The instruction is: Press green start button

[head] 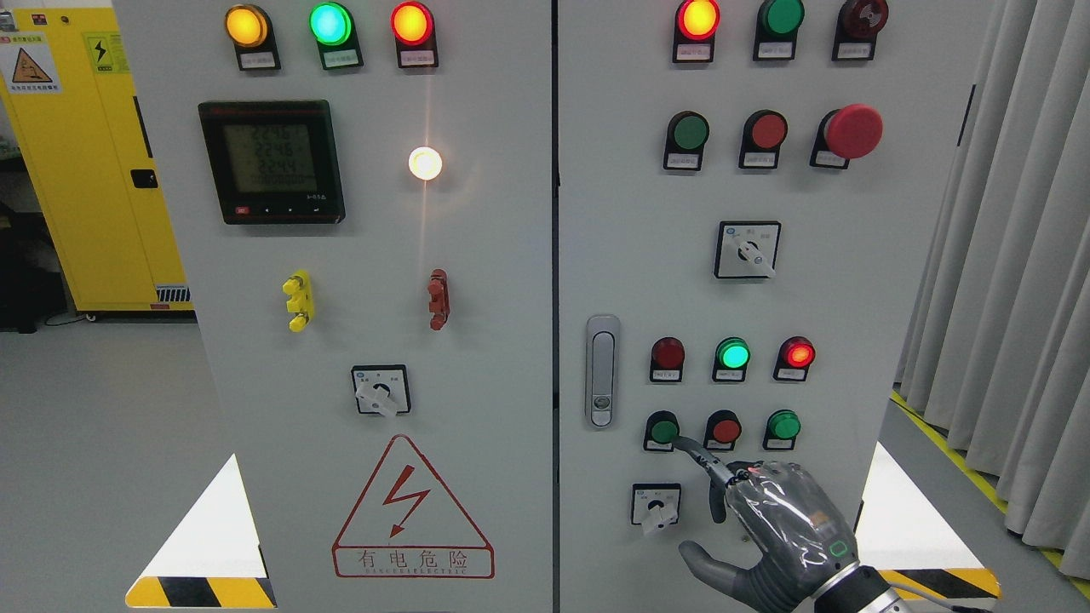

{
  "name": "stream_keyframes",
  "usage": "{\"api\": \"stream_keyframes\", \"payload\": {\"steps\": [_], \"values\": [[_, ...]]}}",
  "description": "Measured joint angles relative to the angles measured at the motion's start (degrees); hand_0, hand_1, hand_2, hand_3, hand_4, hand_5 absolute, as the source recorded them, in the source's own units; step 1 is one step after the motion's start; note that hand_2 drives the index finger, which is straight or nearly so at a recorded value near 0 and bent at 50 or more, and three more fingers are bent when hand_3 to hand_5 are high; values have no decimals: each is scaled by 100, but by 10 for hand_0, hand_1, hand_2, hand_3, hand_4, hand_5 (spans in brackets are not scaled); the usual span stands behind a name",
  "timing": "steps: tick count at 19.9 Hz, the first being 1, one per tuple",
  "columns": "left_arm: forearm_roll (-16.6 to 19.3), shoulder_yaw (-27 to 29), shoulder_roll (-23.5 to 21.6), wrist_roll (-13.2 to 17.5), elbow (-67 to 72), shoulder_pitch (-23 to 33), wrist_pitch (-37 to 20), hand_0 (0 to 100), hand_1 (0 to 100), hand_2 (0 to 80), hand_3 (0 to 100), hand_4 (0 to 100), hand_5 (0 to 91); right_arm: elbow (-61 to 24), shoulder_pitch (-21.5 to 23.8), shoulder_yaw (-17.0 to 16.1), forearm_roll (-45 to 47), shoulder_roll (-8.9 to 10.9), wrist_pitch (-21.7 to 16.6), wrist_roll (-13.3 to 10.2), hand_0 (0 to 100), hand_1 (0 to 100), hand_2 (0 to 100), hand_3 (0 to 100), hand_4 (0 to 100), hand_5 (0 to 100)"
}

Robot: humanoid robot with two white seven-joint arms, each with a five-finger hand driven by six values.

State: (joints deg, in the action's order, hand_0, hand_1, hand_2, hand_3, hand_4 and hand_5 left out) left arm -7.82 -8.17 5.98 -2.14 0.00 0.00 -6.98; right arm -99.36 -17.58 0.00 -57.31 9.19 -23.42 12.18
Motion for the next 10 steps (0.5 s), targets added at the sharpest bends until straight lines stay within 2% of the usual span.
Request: {"api": "stream_keyframes", "payload": {"steps": [10], "values": [[0,0,0,0,0,0,0,120,556,0,0,0,0,-14,-40,0,-8,-2,48,4,337,691,0,740,745,684]]}}
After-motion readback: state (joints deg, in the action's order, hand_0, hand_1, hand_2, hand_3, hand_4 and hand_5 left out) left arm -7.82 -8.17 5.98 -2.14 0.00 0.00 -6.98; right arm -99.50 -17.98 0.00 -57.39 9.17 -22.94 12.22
